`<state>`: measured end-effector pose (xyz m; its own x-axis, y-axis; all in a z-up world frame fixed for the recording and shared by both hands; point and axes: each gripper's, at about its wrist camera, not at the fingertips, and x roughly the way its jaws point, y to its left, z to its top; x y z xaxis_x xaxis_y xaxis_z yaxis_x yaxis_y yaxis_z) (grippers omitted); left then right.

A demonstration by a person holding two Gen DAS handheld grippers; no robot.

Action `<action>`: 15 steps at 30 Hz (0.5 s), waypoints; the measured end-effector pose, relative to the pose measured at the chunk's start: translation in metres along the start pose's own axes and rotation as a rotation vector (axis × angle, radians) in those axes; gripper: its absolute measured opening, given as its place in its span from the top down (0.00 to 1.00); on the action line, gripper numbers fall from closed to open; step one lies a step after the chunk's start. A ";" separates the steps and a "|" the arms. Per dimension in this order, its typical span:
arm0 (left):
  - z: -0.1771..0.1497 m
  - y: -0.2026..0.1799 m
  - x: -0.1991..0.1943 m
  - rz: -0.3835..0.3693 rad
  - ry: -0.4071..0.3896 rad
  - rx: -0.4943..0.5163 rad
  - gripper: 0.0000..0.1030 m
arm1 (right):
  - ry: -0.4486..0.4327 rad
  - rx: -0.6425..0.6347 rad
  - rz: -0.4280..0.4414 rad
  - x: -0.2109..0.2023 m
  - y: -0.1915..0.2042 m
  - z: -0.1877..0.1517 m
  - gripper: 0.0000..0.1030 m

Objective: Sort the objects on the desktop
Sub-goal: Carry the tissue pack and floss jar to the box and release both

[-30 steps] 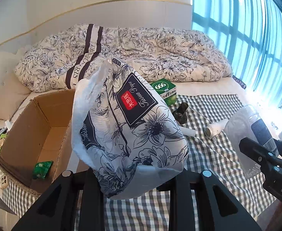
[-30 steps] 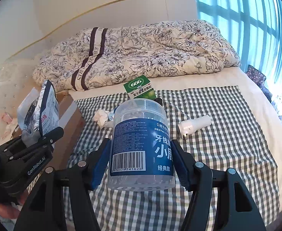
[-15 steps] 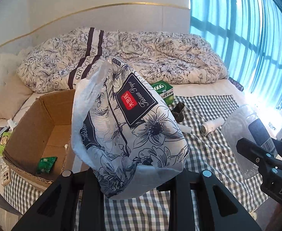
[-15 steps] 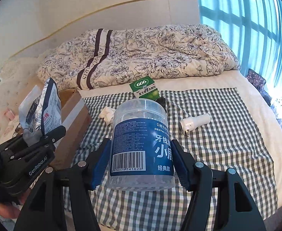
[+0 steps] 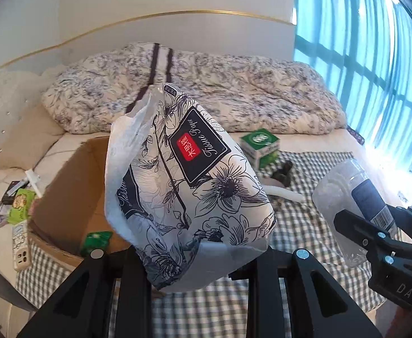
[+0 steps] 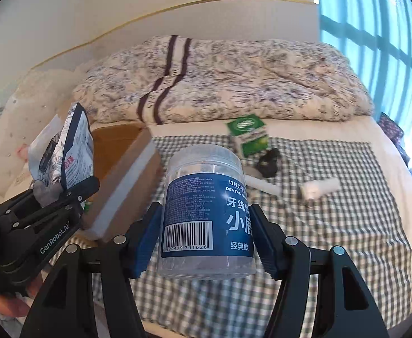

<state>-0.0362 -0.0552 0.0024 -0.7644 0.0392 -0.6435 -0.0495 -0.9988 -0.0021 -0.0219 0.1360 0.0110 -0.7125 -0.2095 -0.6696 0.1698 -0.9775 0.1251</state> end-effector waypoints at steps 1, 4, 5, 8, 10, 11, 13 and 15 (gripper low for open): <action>0.000 0.008 0.000 0.012 0.002 -0.010 0.76 | 0.003 -0.011 0.008 0.003 0.009 0.002 0.40; 0.002 0.036 0.003 0.050 0.015 -0.028 0.75 | 0.005 -0.043 0.047 0.010 0.035 0.009 0.40; 0.002 0.049 0.004 0.066 0.019 -0.040 0.75 | 0.005 -0.053 0.061 0.012 0.045 0.012 0.40; 0.004 0.074 0.005 0.098 0.018 -0.073 0.75 | 0.011 -0.093 0.089 0.022 0.072 0.019 0.40; 0.004 0.088 0.006 0.117 0.021 -0.093 0.75 | 0.015 -0.115 0.108 0.028 0.086 0.022 0.40; 0.004 0.097 0.009 0.121 0.027 -0.103 0.75 | 0.016 -0.124 0.116 0.031 0.094 0.024 0.40; 0.003 0.107 0.013 0.130 0.035 -0.110 0.75 | 0.021 -0.136 0.130 0.038 0.105 0.026 0.40; 0.002 0.118 0.019 0.139 0.045 -0.121 0.75 | 0.035 -0.148 0.141 0.048 0.115 0.028 0.40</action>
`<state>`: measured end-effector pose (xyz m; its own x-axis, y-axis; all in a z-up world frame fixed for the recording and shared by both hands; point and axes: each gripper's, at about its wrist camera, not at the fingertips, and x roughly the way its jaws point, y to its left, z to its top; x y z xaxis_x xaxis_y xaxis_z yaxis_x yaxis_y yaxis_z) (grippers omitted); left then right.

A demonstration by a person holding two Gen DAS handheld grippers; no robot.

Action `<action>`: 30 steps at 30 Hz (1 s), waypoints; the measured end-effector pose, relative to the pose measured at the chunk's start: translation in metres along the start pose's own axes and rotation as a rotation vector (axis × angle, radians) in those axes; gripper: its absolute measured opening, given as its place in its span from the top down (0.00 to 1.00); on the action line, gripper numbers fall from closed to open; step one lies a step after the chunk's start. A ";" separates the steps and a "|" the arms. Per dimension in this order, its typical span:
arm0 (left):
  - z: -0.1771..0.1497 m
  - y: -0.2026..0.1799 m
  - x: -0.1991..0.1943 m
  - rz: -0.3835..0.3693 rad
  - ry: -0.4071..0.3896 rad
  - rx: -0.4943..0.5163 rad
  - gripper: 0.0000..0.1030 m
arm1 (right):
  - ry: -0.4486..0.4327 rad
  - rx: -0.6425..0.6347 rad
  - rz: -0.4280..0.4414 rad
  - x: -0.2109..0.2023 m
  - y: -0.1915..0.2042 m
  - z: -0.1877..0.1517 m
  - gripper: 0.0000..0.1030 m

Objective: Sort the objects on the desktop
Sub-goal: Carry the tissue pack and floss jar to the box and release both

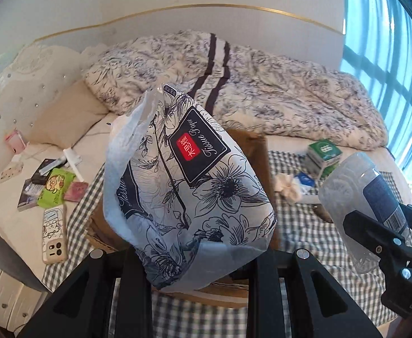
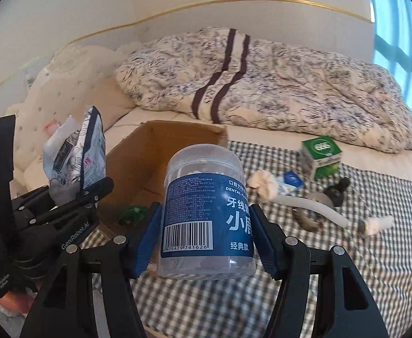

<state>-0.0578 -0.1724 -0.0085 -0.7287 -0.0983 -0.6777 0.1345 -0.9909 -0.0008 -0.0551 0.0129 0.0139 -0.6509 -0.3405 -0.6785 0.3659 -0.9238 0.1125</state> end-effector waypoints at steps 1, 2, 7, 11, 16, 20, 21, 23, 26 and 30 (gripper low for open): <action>-0.001 0.004 0.004 0.000 0.007 -0.004 0.75 | 0.008 -0.006 0.005 0.006 0.004 0.001 0.40; -0.001 0.007 0.006 0.003 0.011 -0.008 0.75 | 0.016 -0.011 0.008 0.011 0.007 0.001 0.40; -0.004 0.023 0.030 0.008 0.048 -0.027 0.75 | 0.061 -0.046 0.026 0.041 0.025 0.004 0.40; -0.007 0.031 0.048 0.015 0.072 -0.042 0.75 | 0.090 -0.071 0.030 0.060 0.032 0.008 0.40; -0.006 0.033 0.061 0.009 0.082 -0.043 0.75 | 0.096 -0.092 0.035 0.078 0.038 0.016 0.40; -0.006 0.038 0.068 0.002 0.089 -0.056 0.74 | 0.101 -0.101 0.038 0.089 0.041 0.021 0.40; -0.006 0.038 0.070 0.004 0.091 -0.057 0.73 | 0.103 -0.101 0.040 0.091 0.041 0.022 0.40; -0.007 0.041 0.072 0.014 0.089 -0.061 0.56 | 0.102 -0.109 0.042 0.095 0.043 0.023 0.40; -0.007 0.048 0.074 0.082 0.096 -0.074 0.18 | 0.085 -0.134 0.021 0.094 0.046 0.024 0.32; -0.005 0.052 0.072 0.057 0.092 -0.092 0.16 | 0.063 -0.116 0.006 0.092 0.043 0.025 0.22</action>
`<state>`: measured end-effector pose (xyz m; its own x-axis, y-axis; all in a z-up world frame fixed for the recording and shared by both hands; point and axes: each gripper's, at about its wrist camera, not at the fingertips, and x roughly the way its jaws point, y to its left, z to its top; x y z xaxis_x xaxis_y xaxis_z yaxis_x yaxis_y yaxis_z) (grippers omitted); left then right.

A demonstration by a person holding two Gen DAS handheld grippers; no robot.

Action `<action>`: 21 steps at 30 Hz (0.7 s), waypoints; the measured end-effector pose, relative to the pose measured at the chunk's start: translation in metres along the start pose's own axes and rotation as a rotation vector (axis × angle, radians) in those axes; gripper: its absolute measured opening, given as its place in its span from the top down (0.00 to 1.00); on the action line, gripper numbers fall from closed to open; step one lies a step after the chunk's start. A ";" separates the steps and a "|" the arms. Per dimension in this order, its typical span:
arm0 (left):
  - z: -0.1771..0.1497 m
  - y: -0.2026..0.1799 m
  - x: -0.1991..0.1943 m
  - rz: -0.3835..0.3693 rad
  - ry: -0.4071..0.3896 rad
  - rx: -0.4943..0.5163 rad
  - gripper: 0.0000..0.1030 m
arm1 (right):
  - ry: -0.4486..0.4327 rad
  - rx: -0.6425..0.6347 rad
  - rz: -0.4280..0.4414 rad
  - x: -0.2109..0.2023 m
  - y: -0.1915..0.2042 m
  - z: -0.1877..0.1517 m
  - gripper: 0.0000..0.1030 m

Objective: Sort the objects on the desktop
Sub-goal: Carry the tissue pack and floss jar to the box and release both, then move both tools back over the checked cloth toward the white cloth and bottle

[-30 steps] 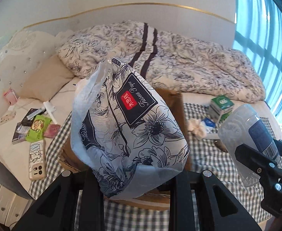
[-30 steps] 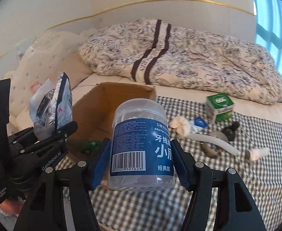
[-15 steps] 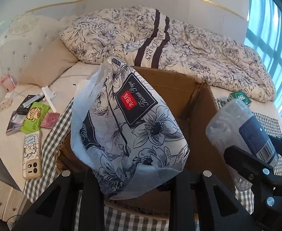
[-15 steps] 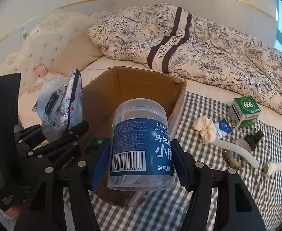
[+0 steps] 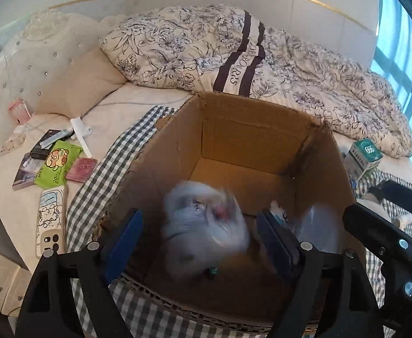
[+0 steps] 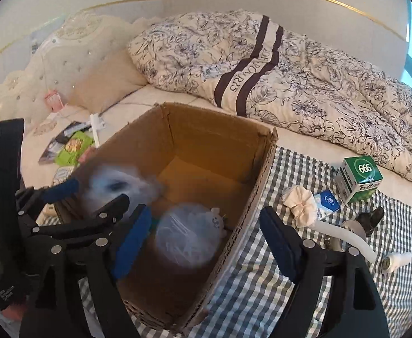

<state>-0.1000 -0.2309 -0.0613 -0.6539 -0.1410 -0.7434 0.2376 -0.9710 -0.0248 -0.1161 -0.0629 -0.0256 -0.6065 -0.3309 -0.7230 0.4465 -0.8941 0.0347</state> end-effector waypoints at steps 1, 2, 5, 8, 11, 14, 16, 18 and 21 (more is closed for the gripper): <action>0.000 0.000 0.000 0.002 -0.002 0.000 0.16 | -0.001 0.005 0.002 -0.001 -0.001 0.000 0.22; 0.000 0.000 -0.001 0.000 -0.001 0.001 0.16 | -0.002 0.006 0.000 -0.002 -0.001 0.000 0.22; -0.001 -0.005 -0.003 -0.010 0.003 0.001 0.16 | -0.003 0.006 -0.010 -0.006 -0.003 -0.002 0.22; -0.002 -0.014 -0.009 -0.019 -0.001 0.012 0.16 | -0.007 0.014 -0.012 -0.014 -0.009 -0.005 0.22; -0.003 -0.025 -0.018 -0.029 -0.008 0.023 0.16 | -0.017 0.031 -0.008 -0.026 -0.018 -0.010 0.22; -0.003 -0.041 -0.029 -0.046 -0.017 0.039 0.16 | -0.032 0.050 -0.016 -0.041 -0.031 -0.016 0.22; -0.004 -0.053 -0.038 -0.056 -0.030 0.046 0.12 | -0.041 0.063 -0.025 -0.051 -0.042 -0.021 0.22; -0.006 -0.067 -0.047 -0.073 -0.043 0.056 0.09 | -0.049 0.076 -0.038 -0.062 -0.054 -0.027 0.22; -0.010 -0.090 -0.057 -0.097 -0.051 0.083 0.08 | -0.057 0.113 -0.049 -0.080 -0.077 -0.039 0.22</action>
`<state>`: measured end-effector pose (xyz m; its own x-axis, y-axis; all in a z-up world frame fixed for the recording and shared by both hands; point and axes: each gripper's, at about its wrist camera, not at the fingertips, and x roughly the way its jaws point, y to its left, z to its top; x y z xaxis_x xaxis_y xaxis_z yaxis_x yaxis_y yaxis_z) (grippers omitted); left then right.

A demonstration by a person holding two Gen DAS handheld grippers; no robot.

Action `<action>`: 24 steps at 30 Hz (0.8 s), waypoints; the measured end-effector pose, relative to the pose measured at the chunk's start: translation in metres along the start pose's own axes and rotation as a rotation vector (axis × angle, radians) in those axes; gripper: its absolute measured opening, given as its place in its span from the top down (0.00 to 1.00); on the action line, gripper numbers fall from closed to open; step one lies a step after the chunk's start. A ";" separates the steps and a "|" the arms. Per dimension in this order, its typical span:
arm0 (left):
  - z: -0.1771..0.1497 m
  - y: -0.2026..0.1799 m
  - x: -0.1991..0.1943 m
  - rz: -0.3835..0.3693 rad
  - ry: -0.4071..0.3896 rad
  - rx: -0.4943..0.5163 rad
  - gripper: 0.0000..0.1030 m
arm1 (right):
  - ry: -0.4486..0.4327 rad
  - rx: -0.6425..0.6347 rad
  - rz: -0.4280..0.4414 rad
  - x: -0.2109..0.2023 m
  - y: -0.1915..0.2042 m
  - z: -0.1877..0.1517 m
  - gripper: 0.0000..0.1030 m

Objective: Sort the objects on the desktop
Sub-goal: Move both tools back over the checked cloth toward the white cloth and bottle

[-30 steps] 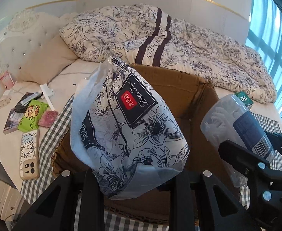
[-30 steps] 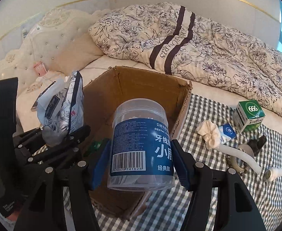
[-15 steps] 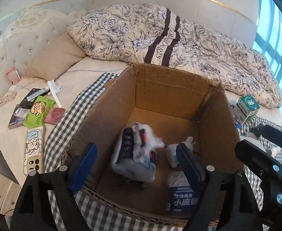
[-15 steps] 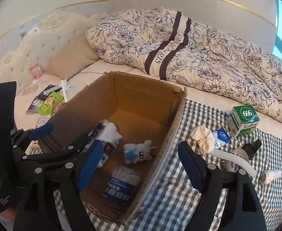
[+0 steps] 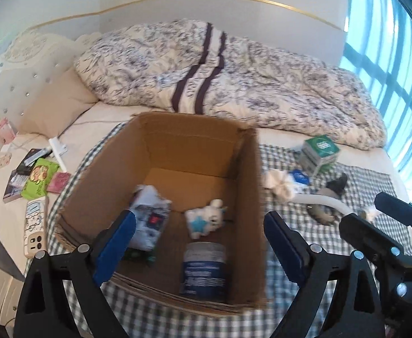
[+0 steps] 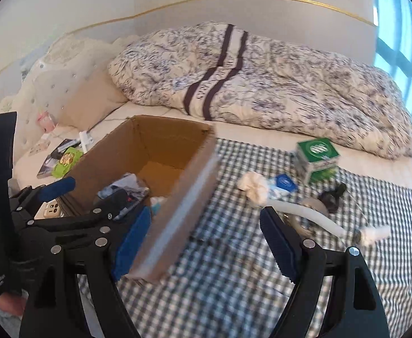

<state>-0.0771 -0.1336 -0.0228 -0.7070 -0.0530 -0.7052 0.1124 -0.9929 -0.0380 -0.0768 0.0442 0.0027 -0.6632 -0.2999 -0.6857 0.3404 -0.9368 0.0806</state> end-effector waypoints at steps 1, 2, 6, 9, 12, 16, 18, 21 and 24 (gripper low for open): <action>0.000 -0.005 -0.002 -0.002 -0.002 0.007 0.08 | -0.006 0.018 -0.012 -0.006 -0.010 -0.002 0.22; -0.001 -0.013 -0.003 -0.004 -0.005 0.016 0.08 | -0.011 0.032 -0.026 -0.010 -0.018 -0.004 0.22; -0.005 -0.044 -0.008 -0.030 -0.009 0.044 0.08 | -0.017 0.100 -0.067 -0.027 -0.059 -0.017 0.22; -0.009 -0.067 -0.009 -0.054 -0.002 0.063 0.08 | -0.010 0.150 -0.090 -0.037 -0.087 -0.028 0.22; -0.012 -0.091 -0.006 -0.076 0.007 0.082 0.08 | -0.005 0.191 -0.120 -0.045 -0.114 -0.040 0.22; -0.016 -0.119 0.002 -0.092 0.015 0.109 0.02 | 0.000 0.228 -0.164 -0.053 -0.141 -0.053 0.22; -0.018 -0.131 0.007 -0.104 0.022 0.117 0.01 | 0.010 0.256 -0.175 -0.053 -0.156 -0.060 0.22; -0.020 -0.143 0.017 -0.106 0.037 0.137 0.01 | 0.023 0.302 -0.178 -0.049 -0.178 -0.068 0.22; -0.022 -0.153 0.032 -0.098 0.051 0.148 0.00 | 0.039 0.337 -0.186 -0.043 -0.195 -0.074 0.22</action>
<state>-0.1011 0.0190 -0.0552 -0.6726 0.0469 -0.7385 -0.0625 -0.9980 -0.0066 -0.0648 0.2530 -0.0372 -0.6648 -0.1186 -0.7375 -0.0260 -0.9830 0.1815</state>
